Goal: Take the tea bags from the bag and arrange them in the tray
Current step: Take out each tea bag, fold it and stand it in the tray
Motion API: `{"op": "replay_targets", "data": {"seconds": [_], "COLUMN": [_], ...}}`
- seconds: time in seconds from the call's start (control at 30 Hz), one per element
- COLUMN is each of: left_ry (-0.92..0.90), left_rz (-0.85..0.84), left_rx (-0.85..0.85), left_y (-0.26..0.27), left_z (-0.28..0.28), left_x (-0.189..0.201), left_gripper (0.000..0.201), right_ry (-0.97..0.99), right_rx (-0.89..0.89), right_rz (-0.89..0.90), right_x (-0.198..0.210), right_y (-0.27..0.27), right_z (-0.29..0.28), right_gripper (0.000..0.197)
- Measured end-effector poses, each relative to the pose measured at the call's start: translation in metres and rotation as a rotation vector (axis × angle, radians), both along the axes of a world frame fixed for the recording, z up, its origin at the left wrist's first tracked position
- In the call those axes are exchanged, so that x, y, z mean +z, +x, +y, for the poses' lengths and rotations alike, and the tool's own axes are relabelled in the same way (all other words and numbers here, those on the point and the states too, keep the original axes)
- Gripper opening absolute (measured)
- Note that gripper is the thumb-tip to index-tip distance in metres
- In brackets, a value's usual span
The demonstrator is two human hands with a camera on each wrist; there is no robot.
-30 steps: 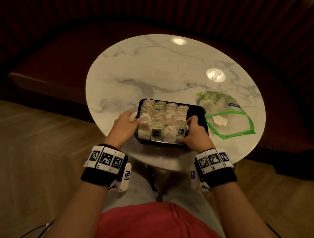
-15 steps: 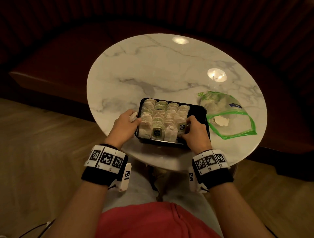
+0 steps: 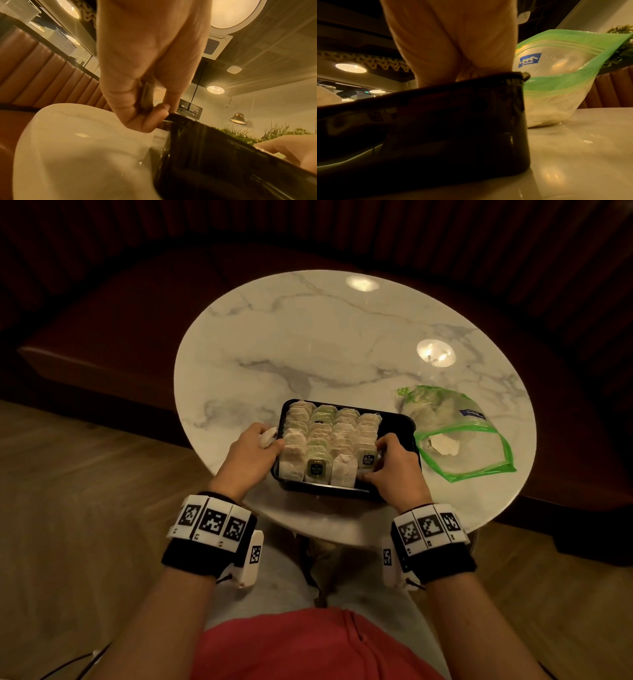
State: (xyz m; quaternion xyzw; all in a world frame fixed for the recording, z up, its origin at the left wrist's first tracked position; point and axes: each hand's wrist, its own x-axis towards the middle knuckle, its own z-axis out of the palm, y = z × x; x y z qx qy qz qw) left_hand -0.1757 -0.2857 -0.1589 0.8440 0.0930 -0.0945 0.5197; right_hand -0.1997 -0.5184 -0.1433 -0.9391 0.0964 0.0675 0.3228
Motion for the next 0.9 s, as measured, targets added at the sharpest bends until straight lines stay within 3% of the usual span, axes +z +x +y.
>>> {"op": "replay_targets", "data": {"seconds": [0.1, 0.3, 0.4, 0.57, 0.7, 0.9], "left_ry": [-0.018, -0.136, -0.337, -0.63, -0.714, -0.762], "left_rz": [-0.005, -0.082, 0.002, 0.156, 0.167, 0.175], "left_rx": [0.026, -0.014, -0.141, -0.457, -0.586, -0.426], "left_y": [0.001, -0.002, -0.01, -0.024, -0.029, -0.025], "left_z": [0.003, -0.005, -0.019, -0.033, -0.039, -0.036], "left_x": [0.0, 0.03, 0.051, 0.065, 0.072, 0.062], "left_gripper": [0.037, 0.043, 0.041, 0.046, 0.041, 0.029], "right_ry": [-0.008, -0.024, 0.025, 0.49, 0.429, 0.447], "right_rx": [0.008, 0.063, 0.113, 0.342, 0.428, 0.284], "right_rz": [-0.004, -0.071, -0.202, -0.229, -0.179, -0.282], "right_x": [0.003, 0.028, 0.05, 0.088, 0.083, 0.079], "right_y": [-0.003, -0.008, -0.006, -0.009, -0.009, -0.004], "right_z": [-0.002, -0.001, 0.005, 0.022, 0.025, 0.007], "right_gripper": [0.054, 0.055, 0.033, 0.031, 0.013, 0.009]}}
